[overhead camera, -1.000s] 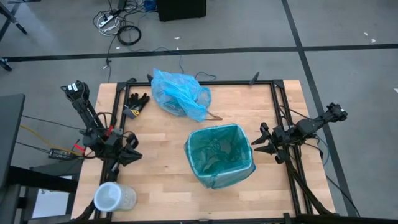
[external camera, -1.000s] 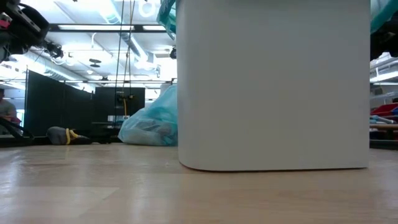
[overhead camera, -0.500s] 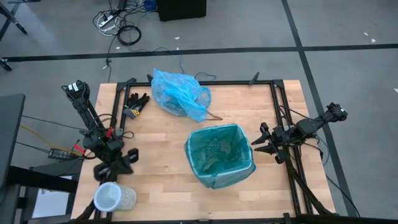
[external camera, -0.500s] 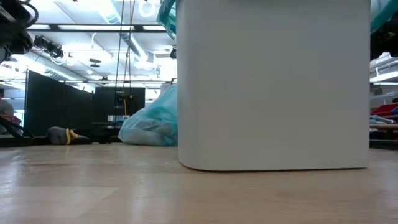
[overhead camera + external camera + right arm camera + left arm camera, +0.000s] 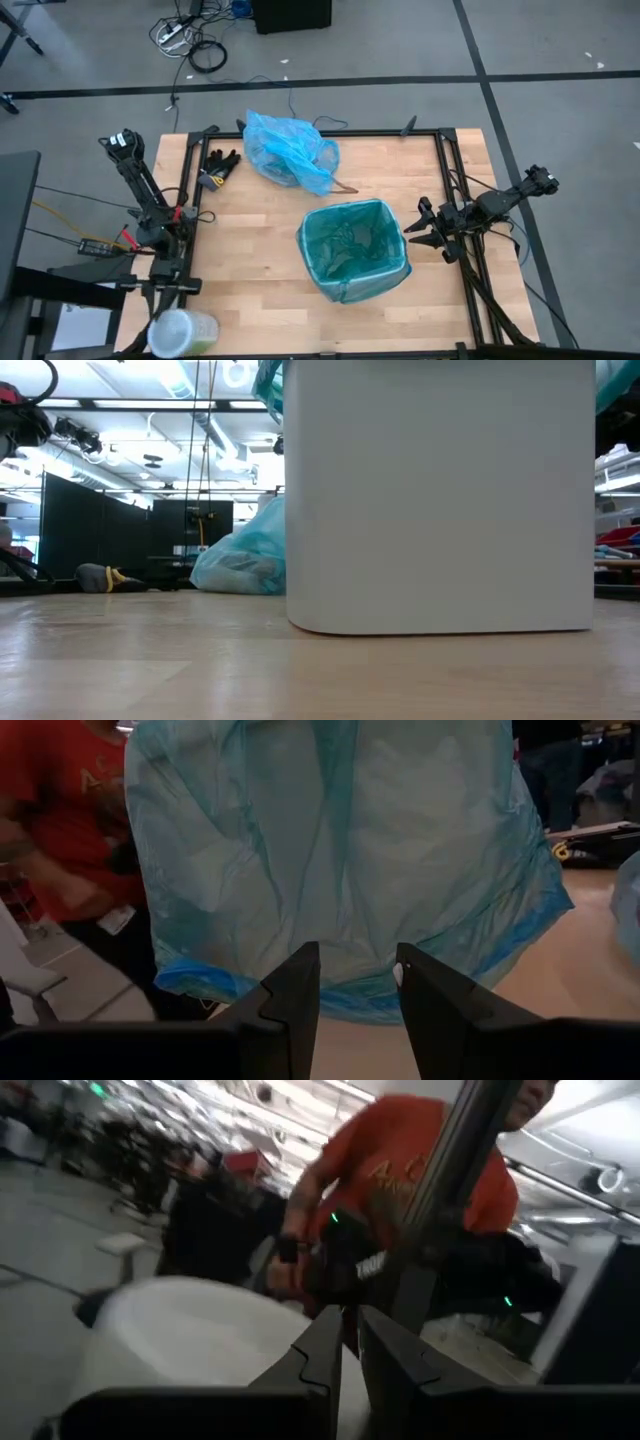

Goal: Place trash/remove bag and relplace
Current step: Return to Home Position

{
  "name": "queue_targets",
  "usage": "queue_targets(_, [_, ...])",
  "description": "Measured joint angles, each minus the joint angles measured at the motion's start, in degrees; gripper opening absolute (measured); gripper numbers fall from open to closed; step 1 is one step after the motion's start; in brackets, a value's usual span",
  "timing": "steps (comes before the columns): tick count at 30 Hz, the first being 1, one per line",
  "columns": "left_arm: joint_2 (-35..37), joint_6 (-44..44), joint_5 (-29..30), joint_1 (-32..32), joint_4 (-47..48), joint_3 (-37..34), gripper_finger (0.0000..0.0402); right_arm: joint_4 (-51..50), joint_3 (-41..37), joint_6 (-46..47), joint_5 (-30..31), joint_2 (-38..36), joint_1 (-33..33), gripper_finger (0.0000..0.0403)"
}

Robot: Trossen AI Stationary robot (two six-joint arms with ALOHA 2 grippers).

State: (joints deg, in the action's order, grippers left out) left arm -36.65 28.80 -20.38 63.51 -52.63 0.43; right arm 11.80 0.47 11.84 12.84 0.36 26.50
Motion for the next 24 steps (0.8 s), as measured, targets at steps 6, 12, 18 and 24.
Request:
queue_targets(6, [-0.04,0.07,-1.1,0.0,0.12,0.0,0.0047,0.21,0.0,0.0,0.02,-0.01,0.0,0.0125])
queue_targets(12, [-0.04,0.05,-0.91,-0.01,-0.1,0.0,0.0047,0.25,0.0,0.0,0.02,0.0,0.0,0.0125])
queue_targets(18, [-0.04,0.07,-0.87,-0.02,-0.14,0.0,0.0047,0.26,0.0,0.0,0.02,0.0,0.0,0.0125])
queue_targets(24, [-0.04,0.04,-0.83,-0.02,-0.16,0.0,0.0047,0.26,0.0,0.0,0.02,0.0,0.0,0.0125])
